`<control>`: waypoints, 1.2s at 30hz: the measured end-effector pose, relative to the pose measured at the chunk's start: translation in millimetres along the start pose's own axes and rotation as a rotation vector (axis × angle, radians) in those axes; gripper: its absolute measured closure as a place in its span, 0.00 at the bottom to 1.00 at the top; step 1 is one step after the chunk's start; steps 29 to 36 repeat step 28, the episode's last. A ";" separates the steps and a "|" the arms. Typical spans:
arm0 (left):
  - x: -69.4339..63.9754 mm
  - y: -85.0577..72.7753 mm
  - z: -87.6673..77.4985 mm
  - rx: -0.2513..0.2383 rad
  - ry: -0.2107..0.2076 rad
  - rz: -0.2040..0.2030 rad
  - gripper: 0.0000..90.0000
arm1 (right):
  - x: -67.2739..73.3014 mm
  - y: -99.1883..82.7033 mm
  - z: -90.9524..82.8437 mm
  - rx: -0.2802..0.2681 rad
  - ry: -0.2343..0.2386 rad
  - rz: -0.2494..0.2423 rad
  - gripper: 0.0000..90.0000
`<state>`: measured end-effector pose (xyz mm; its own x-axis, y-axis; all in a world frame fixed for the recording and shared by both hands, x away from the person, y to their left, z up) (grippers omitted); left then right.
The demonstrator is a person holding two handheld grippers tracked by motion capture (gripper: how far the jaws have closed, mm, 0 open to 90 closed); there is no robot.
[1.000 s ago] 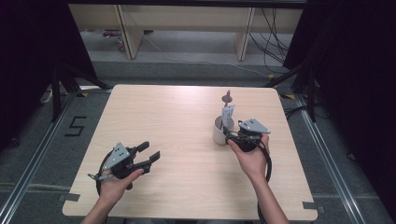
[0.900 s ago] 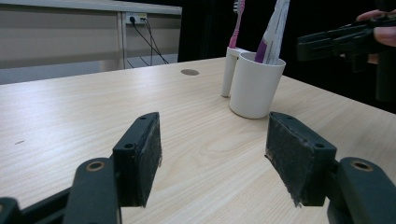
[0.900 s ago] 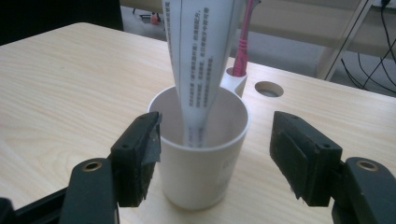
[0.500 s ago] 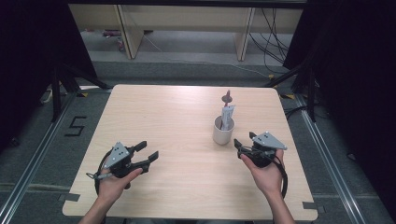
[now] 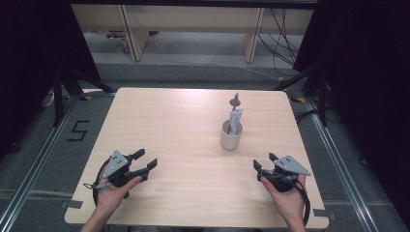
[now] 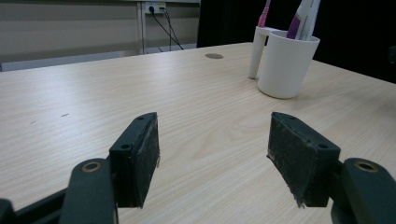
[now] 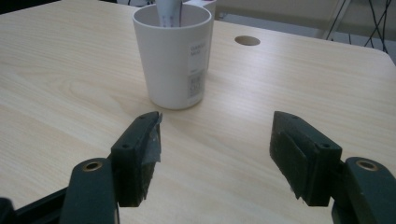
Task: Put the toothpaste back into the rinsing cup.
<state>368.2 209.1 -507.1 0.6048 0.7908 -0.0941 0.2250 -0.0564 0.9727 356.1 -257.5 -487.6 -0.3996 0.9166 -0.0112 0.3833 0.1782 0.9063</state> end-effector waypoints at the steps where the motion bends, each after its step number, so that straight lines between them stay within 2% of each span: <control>1: 0.3 -0.8 0.2 -0.008 0.004 -0.001 0.38 | -1.3 -3.5 -2.5 0.003 -0.004 -0.002 0.38; 2: 1.1 -1.8 0.3 -0.012 0.005 0.002 0.38 | -1.6 -5.7 -2.5 -0.010 0.010 0.005 0.38; 4: 3.1 -4.7 -0.4 -0.010 0.014 0.001 0.37 | -3.8 -11.0 -6.3 -0.010 -0.017 0.006 0.38; 6: 4.1 -6.1 -0.4 -0.019 0.020 -0.004 0.37 | -4.4 -16.2 -9.8 -0.017 -0.032 0.034 0.38; 8: 5.3 -7.0 -1.2 -0.020 0.027 0.003 0.37 | -4.7 -19.5 -10.6 -0.046 -0.030 0.050 0.39; 9: 6.0 -7.5 -1.7 -0.025 0.031 0.004 0.37 | -6.9 -21.1 -10.4 -0.063 -0.038 0.018 0.39; 10: 6.5 -8.0 -2.1 -0.028 0.034 0.006 0.37 | -4.6 -23.9 -10.9 -0.067 -0.044 0.055 0.39; 11: 6.8 -8.6 -2.5 -0.031 0.038 0.007 0.37 | -4.0 -25.7 -9.4 -0.080 -0.029 0.065 0.40; 12: 6.9 -9.2 -2.7 -0.036 0.040 0.013 0.37 | -4.3 -27.3 -10.6 -0.087 -0.048 0.058 0.40; 15: 7.4 -11.0 -3.5 -0.049 0.051 0.032 0.37 | -1.3 -31.0 -8.1 -0.083 -0.041 0.051 0.40; 17: 7.9 -12.3 -3.8 -0.055 0.057 0.040 0.37 | 1.4 -32.8 -7.9 -0.094 -0.047 0.082 0.40; 18: 8.3 -13.5 -2.7 -0.071 0.050 0.040 0.37 | -1.7 -32.8 -8.7 -0.099 -0.056 0.035 0.40; 19: 8.6 -14.6 -4.0 -0.055 0.061 0.048 0.37 | -1.5 -33.2 -7.2 -0.108 -0.042 0.025 0.40; 20: 8.8 -16.8 -2.4 -0.069 0.060 0.046 0.37 | -1.2 -34.3 -7.1 -0.115 -0.051 0.026 0.40; 21: 9.1 -18.0 -2.5 -0.060 0.061 0.052 0.37 | 0.2 -35.7 -7.1 -0.120 -0.053 0.055 0.40; 22: 9.1 -20.2 -2.5 -0.045 0.065 0.055 0.37 | -1.0 -36.5 -8.2 -0.111 -0.057 0.042 0.40; 24: 9.1 -20.3 -2.3 -0.048 0.069 0.058 0.36 | -0.4 -39.0 -8.2 -0.110 -0.043 0.054 0.40; 25: 9.0 -20.3 -2.4 -0.047 0.069 0.057 0.36 | -1.4 -39.7 -8.3 -0.114 -0.057 0.045 0.40; 26: 8.8 -20.3 -2.2 -0.049 0.071 0.061 0.36 | 1.4 -40.3 -8.9 -0.110 -0.052 0.087 0.40; 28: 8.6 -20.3 -2.0 -0.046 0.072 0.065 0.36 | -0.6 -40.7 -9.7 -0.113 -0.064 0.074 0.40; 36: 8.6 -20.3 -2.0 -0.046 0.072 0.065 0.36 | -0.6 -40.7 -9.7 -0.113 -0.064 0.074 0.40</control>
Point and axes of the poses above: each handheld gripper's, and its own axes: z roughly forward along the jaws, y roughly out of its top, x roughly to its left, the point moved 2 cm from there along z, roughly forward along the jaws
